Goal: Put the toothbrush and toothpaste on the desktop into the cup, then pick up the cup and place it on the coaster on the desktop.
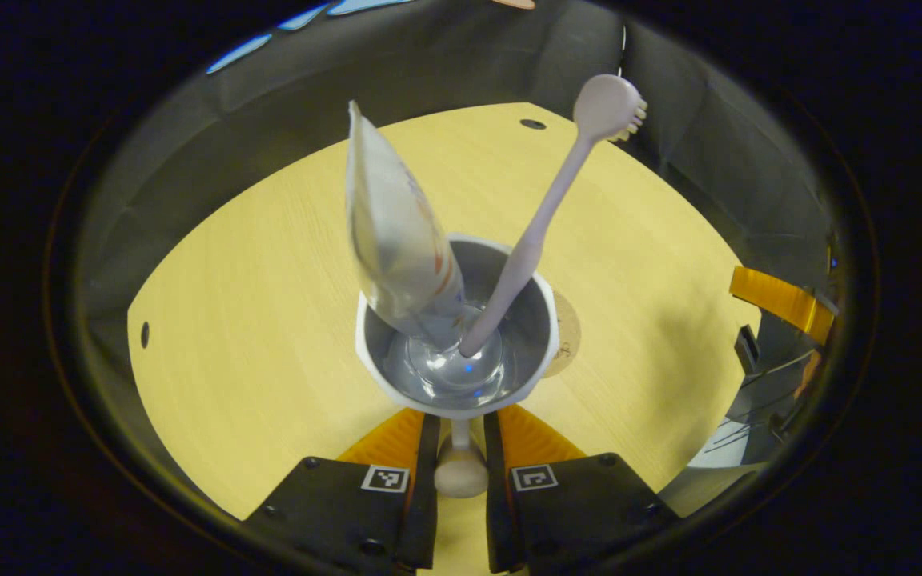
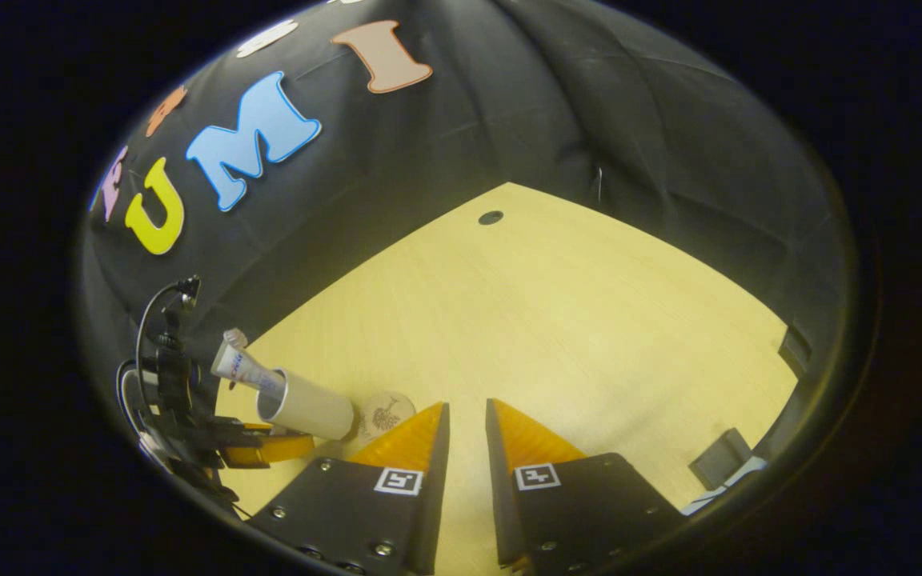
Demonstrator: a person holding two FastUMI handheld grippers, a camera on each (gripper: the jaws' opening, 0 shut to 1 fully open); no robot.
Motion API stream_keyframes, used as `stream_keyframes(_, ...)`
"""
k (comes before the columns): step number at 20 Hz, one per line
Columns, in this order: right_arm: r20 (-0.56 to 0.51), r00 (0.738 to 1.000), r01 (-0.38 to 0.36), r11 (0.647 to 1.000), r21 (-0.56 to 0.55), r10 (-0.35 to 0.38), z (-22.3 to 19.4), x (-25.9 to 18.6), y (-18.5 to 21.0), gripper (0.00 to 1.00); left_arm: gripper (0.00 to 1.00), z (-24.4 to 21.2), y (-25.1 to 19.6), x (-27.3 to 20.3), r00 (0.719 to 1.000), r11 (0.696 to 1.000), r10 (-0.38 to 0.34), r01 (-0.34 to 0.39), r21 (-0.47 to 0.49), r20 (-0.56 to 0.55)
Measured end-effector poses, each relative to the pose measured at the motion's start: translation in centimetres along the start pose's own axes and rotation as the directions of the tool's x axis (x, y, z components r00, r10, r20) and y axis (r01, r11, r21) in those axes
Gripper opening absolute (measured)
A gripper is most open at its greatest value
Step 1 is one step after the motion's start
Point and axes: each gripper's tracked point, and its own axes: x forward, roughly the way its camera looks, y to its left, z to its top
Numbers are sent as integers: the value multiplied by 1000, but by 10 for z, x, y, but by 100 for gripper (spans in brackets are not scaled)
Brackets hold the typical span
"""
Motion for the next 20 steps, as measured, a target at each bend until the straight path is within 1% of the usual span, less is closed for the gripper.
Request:
stream_keyframes(4, 7, 1000, 10, 1000, 14, -10, 3, -5, -9, 27, 32, 9, -22, 7, 1000, 999, -28, 28, 20, -4)
stream_keyframes(9, 9, 1000, 20, 999, 39, -20, 4, -11, -23, 27, 31, 17, -35, 13, 999, 998, -42, 43, 44, -15)
stream_keyframes(11, 7, 1000, 24, 999, 46, -24, 4, -13, -27, 28, 33, 17, -35, 13, 999, 998, -41, 43, 47, -24)
stream_keyframes(15, 6, 1000, 27, 998, 55, -27, 4, -17, -34, 28, 31, 12, -41, 17, 999, 998, -38, 40, 44, -39)
stream_keyframes(17, 2, 1000, 27, 998, 61, -27, 4, -19, -39, 28, 33, 11, -42, 19, 998, 998, -35, 37, 45, -44)
stream_keyframes(20, 1, 1000, 26, 998, 64, -26, 3, -21, -40, 27, 32, 11, -41, 20, 999, 999, -21, 23, 46, -46)
